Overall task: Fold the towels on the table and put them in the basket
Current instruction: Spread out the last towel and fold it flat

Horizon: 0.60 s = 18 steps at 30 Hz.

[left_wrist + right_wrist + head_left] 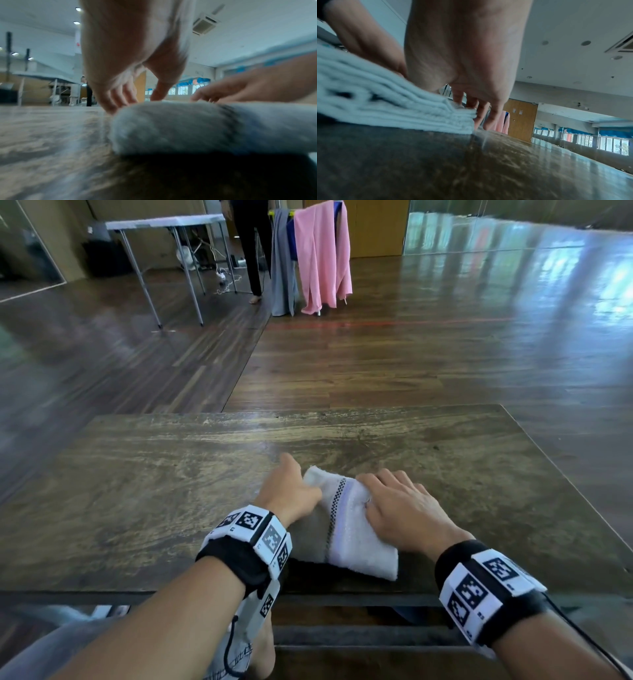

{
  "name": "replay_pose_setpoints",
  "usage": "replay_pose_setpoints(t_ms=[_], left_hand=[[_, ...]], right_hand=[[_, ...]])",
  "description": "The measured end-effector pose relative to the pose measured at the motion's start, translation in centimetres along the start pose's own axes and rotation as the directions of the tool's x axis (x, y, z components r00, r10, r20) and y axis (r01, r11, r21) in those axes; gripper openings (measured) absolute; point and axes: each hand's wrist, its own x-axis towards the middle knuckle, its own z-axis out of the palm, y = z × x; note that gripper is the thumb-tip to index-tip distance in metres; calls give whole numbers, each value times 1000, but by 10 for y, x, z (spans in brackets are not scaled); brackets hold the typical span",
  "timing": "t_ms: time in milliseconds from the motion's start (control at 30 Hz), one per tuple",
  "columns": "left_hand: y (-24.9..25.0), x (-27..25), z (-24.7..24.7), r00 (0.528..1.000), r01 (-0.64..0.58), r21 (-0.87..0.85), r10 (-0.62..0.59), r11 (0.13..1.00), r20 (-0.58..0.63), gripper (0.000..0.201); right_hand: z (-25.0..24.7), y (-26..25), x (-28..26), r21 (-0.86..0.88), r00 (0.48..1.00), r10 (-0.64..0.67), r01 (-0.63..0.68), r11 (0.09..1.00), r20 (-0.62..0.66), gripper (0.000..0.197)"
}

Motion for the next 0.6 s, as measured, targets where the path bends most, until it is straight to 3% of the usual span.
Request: replay_pose_setpoints(t_ms=[100,200,300,367,433,500,567,600], left_hand=[[4,-6,1,961,-210,116,227,971,-160,34],[9,-11,4,907,-310,316,378,897,-183,25],[13,-20,18,916,-328,432,395,840,-71,31],[15,-26,28,933,-328,458,358,826,23,35],[19,-29,34,929,-350,417,367,839,42,34],[22,-31,40,905,-418,370,413,829,97,39],[20,-34,49,875,-483,341,430,807,222,56],[18,-35,53,869,-487,337,410,806,275,61]], right_hand=[[-6,-1,-7,-36,994,83,-86,996,-73,35],[-15,3,-13,-10,978,205,-206,979,-49,33],[-17,4,-18,-46,958,287,-286,957,25,37],[-15,3,-20,-48,947,316,-319,947,-50,43],[-11,2,-20,-66,941,247,-269,961,-232,48],[-5,2,-18,-49,952,71,-89,995,-298,49],[7,6,-17,15,985,-70,73,997,-159,55],[14,8,-17,41,994,-88,91,995,-64,58]])
